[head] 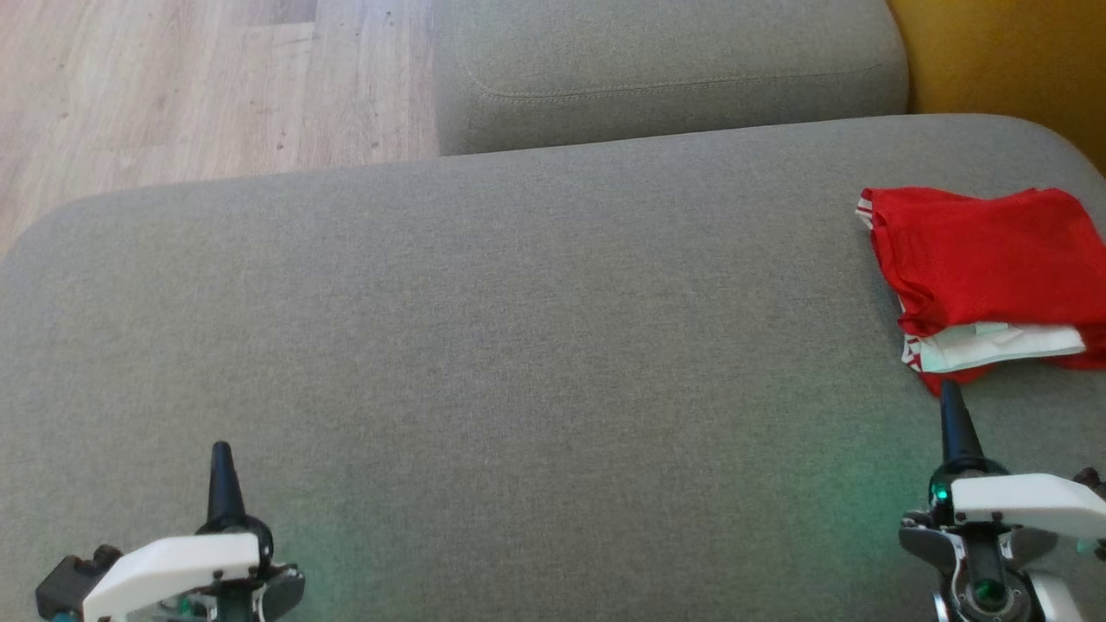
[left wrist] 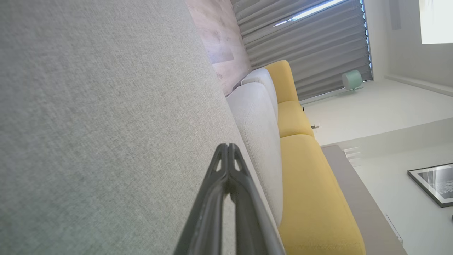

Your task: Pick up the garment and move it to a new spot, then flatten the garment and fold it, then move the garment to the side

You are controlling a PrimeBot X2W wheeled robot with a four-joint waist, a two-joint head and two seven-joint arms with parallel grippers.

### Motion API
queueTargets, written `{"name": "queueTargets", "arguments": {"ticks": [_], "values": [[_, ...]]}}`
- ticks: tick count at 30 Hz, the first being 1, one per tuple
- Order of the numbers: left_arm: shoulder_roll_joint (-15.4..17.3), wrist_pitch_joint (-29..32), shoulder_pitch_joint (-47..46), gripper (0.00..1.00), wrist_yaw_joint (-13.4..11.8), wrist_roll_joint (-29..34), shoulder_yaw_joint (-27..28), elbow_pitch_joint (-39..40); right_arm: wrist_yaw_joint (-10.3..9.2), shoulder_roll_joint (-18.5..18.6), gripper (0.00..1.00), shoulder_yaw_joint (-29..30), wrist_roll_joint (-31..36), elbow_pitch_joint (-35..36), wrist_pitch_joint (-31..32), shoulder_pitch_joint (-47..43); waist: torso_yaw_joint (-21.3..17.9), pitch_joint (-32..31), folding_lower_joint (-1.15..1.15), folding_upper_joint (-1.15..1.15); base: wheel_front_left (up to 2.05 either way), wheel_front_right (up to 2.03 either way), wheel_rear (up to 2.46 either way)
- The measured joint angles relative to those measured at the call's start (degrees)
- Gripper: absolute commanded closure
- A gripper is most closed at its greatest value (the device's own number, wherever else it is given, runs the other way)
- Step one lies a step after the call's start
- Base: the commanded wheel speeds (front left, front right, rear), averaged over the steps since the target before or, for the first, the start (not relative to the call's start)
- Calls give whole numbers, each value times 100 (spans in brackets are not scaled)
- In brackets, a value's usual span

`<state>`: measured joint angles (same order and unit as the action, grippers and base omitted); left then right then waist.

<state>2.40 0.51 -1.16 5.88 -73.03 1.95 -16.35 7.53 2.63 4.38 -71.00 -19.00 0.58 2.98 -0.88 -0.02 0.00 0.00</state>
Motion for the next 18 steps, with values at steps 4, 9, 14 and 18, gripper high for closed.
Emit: {"name": "queueTargets", "arguments": {"ticks": [4,9,14,18], "values": [[0,54,-7,100,2,-204,16,3,0,-1,100,32,-238,38,54,1,10,2,0,0,0,0,0],[1,132,-37,100,19,-426,37,7,0,-1,100,76,-476,70,123,1,21,4,0,0,0,0,0],[1,205,-108,100,25,-703,90,15,0,-1,100,136,-769,96,209,1,34,7,0,0,0,0,0],[1,288,-108,100,62,-910,135,15,0,-1,100,163,-1006,130,265,1,44,10,0,0,0,0,0]]}}
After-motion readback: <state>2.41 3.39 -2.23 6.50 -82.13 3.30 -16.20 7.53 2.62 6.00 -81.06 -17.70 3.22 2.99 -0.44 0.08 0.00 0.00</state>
